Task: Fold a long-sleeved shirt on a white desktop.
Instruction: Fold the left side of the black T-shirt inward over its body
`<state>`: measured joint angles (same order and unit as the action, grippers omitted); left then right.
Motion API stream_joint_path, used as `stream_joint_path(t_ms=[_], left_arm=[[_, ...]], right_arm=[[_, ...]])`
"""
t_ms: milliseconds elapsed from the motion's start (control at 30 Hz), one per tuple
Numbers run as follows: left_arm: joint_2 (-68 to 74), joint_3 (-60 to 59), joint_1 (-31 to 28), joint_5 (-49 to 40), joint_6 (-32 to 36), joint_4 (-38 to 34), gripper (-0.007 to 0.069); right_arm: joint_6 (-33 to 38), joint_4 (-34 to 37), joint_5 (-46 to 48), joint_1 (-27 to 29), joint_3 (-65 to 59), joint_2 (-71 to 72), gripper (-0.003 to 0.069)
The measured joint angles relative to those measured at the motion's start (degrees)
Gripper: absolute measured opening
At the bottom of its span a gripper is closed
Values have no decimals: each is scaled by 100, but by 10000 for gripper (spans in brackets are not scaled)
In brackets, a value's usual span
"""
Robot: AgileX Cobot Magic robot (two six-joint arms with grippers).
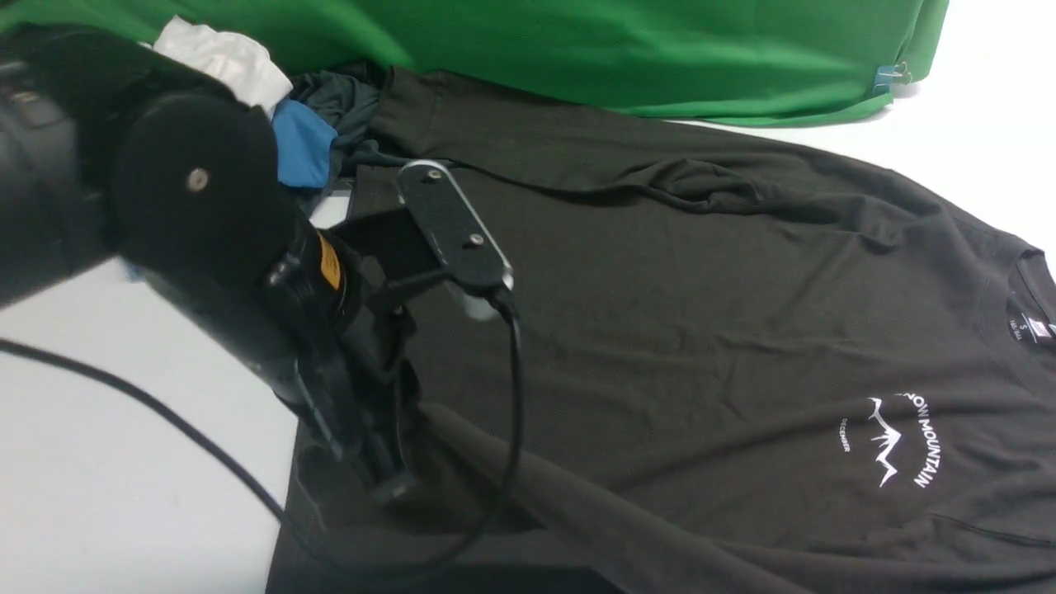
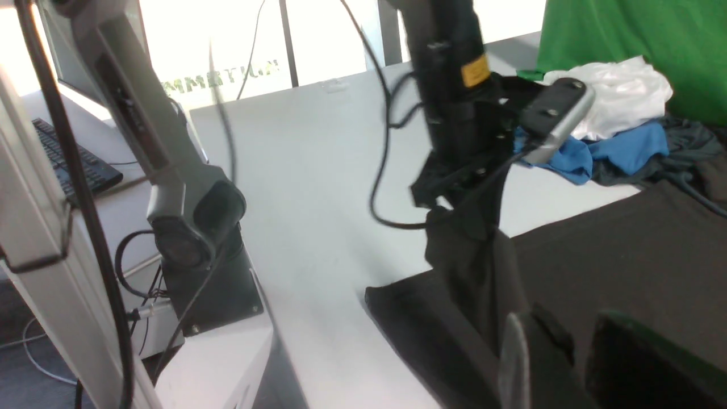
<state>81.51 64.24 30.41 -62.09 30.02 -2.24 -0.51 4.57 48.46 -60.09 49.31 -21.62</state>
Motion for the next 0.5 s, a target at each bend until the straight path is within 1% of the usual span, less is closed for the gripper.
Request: stream_joint_path(t_ms=[67, 100, 200, 500], left_arm=[[93, 0, -197, 95, 40, -20, 67], [159, 0, -397, 200, 81, -37, 67], [238, 143, -669, 206, 114, -114, 67], [528, 843, -726, 341, 145, -189, 67]], right_arm=[[-12, 0, -4, 0, -67, -5, 169], [-20, 0, -13, 0, -161, -5, 169], [-20, 0, -89, 0, -341, -7, 169], [-123, -14, -500, 0, -553, -7, 169]])
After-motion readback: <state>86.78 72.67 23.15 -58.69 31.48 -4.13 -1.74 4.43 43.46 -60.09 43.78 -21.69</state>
